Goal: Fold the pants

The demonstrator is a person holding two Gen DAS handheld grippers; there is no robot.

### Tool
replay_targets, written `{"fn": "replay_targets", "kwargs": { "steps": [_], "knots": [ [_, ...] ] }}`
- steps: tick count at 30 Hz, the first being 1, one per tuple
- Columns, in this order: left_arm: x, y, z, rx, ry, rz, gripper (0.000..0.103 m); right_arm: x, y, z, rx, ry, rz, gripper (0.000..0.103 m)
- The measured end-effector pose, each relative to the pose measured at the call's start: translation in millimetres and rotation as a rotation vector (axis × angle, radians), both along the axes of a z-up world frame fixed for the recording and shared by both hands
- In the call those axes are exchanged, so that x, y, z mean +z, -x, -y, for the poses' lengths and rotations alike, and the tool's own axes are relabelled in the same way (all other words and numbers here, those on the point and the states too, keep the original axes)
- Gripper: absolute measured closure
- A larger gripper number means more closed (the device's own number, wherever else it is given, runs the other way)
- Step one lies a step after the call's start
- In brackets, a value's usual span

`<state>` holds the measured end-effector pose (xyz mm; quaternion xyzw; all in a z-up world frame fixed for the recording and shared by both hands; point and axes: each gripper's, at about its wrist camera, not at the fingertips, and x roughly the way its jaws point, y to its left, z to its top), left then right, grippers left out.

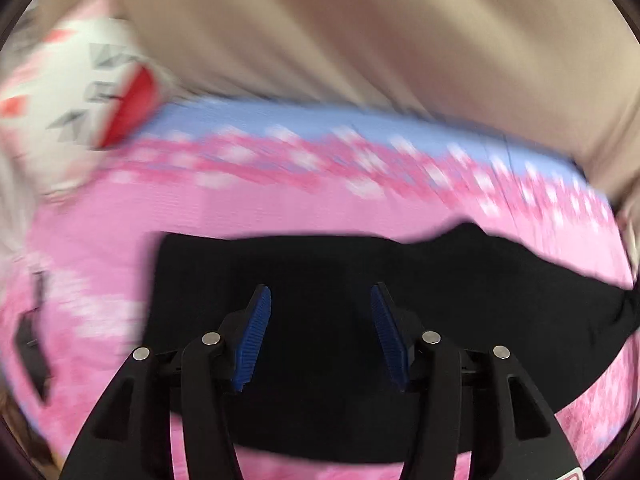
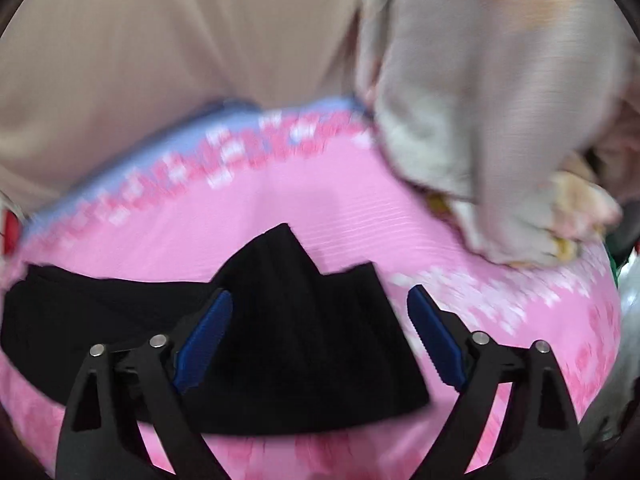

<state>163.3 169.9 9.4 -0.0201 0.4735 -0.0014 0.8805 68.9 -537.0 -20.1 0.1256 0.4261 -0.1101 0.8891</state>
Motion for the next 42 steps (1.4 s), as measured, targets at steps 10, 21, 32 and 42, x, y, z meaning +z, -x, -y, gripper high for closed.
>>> {"fn": "replay_targets", "kwargs": {
  "steps": [10, 21, 32, 42],
  "knots": [
    [-66.6, -51.3, 79.1, -0.05, -0.139, -0.069, 0.052, 82.8, 90.6, -17.4, 0.119, 0.271, 0.331, 0.034],
    [-67.0, -69.5, 87.6, -0.009, -0.15, -0.054, 0.047, 32.7, 127.4, 40.9, -0.047, -0.005, 0.124, 0.032],
    [-68.7, -82.8, 84.7, 0.017, -0.156, -0.012, 0.037, 4.1, 45.5, -14.9, 0.042, 0.172, -0.018, 0.087],
    [-75.1, -128.8, 72.3, 0.149, -0.169, 0.025, 0.04, -24.2, -3.9, 26.3, -0.017, 0.168, -0.061, 0.056]
  ]
}}
